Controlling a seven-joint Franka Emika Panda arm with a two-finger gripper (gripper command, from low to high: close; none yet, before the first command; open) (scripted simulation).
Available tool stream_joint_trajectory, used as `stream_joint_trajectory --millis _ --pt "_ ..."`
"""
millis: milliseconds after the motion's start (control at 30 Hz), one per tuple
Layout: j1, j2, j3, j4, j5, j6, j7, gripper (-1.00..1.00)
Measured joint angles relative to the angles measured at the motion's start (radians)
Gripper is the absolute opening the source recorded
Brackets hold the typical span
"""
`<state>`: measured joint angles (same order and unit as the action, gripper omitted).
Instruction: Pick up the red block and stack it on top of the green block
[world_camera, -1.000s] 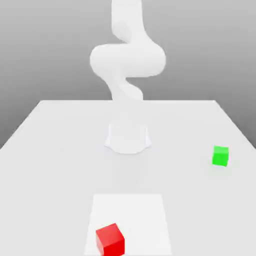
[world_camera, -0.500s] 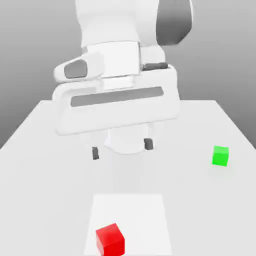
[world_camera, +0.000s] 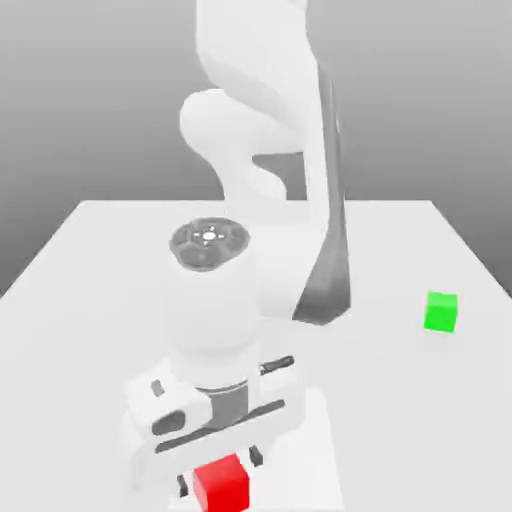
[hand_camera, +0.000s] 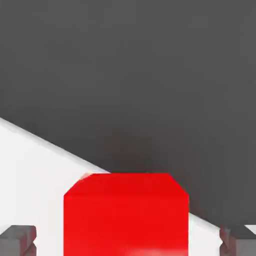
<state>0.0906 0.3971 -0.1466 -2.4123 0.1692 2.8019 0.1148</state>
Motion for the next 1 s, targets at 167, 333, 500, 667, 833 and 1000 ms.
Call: stream_joint_trajectory --millis 167,333,500,667,833,1000 --pt "-0.003 0.003 0.003 0.000 0.000 0.002 0.000 -1.00" --pt "0.029 -0.151 -0.024 -0.031 -0.066 -0.120 0.045 -1.00" --pt "0.146 -0.254 0.127 -0.128 -0.049 -0.133 -0.023 -1.00" --pt "0.420 -0.379 0.306 -0.248 -0.007 -0.137 -0.128 -1.00" --pt "0.658 -0.513 0.401 -0.370 0.011 -0.139 -0.216 -1.00" --pt "0.795 -0.572 0.523 -0.460 -0.011 -0.099 -0.255 -1.00"
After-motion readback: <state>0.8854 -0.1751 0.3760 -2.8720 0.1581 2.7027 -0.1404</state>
